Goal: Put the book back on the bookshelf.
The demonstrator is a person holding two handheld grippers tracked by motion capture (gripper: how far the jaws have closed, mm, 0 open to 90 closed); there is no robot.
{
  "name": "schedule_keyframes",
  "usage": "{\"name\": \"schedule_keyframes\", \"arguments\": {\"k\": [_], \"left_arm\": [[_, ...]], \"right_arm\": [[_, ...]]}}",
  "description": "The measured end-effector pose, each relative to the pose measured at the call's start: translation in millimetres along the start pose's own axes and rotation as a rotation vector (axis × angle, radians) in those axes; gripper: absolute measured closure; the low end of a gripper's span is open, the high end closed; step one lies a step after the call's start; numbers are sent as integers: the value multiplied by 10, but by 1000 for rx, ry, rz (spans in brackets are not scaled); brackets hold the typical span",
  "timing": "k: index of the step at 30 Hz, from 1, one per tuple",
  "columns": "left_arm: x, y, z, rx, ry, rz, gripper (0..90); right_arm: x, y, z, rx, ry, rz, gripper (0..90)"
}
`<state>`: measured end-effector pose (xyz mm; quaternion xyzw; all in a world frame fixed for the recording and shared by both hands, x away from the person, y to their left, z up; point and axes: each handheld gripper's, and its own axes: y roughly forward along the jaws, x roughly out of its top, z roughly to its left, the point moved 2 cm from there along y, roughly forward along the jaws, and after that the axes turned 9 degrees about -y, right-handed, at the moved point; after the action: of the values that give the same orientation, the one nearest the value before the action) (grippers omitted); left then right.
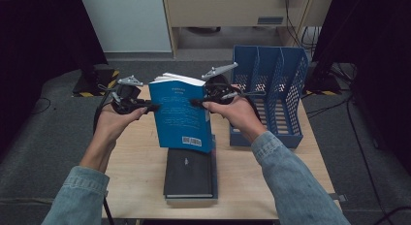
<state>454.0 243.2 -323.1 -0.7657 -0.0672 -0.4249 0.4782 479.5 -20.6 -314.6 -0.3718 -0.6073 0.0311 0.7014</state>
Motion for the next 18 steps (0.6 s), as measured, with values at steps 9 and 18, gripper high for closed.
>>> {"name": "schedule_keyframes", "arguments": {"k": [9, 18], "left_arm": [[-234, -200, -276, -12, 17, -45, 757], [-364, -292, -438, 1, 61, -59, 756]], "right_arm": [[-134, -233, 282, 24, -51, 1, 579], [5, -306, 469, 73, -137, 39, 521]]}}
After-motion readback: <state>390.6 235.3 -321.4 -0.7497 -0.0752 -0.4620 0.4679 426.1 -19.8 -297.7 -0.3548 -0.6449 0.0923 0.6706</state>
